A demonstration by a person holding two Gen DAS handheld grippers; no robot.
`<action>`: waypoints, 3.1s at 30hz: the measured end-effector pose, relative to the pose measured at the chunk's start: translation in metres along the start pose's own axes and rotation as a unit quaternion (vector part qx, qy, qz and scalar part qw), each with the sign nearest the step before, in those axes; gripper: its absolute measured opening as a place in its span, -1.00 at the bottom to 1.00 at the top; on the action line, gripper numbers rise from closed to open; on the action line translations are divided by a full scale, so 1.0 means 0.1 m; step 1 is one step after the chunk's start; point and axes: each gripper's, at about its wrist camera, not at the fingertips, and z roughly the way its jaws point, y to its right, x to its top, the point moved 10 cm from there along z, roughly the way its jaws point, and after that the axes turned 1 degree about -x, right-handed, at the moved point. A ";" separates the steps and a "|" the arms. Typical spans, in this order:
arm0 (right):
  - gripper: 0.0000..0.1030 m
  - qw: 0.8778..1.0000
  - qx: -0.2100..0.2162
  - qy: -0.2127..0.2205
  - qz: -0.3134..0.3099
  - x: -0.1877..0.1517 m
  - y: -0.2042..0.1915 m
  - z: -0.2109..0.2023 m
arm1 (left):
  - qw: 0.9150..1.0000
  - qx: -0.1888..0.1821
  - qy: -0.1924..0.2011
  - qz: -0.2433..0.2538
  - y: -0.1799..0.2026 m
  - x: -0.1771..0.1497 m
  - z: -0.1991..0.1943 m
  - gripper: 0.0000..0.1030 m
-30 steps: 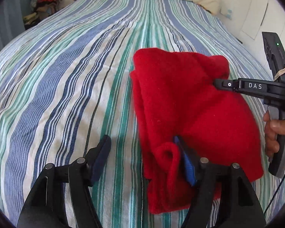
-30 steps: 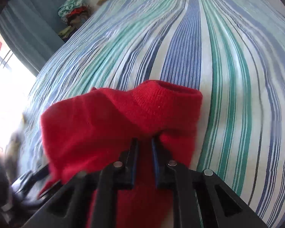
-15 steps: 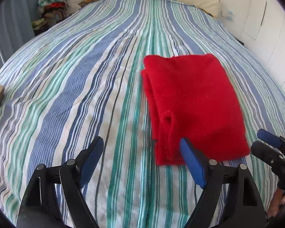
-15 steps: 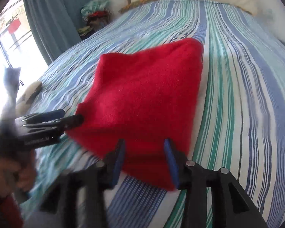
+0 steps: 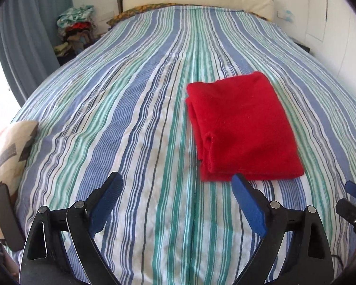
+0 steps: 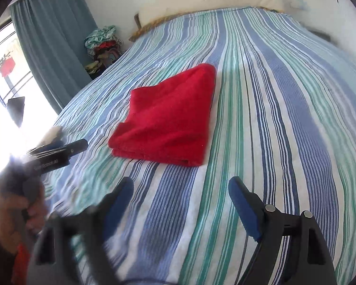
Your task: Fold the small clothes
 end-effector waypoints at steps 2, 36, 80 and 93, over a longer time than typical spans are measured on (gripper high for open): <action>0.59 1.000 -0.002 -0.001 0.001 -0.04 0.04 -0.04 | 1.000 0.001 0.000 0.004 0.02 0.00 -0.01 0.83; -0.41 0.994 0.102 0.025 0.005 1.79 -0.20 0.90 | 0.967 -0.248 -0.029 -0.042 0.84 1.41 0.53 -0.61; 0.99 0.990 -0.113 -0.075 -0.039 -0.85 -0.32 -1.79 | 0.997 -0.007 -0.061 0.042 0.61 -1.26 -1.68 0.96; 0.99 0.989 -0.113 -0.084 -0.037 -0.88 -0.44 -1.91 | 0.998 0.003 -0.045 0.046 0.62 -1.17 -1.88 0.99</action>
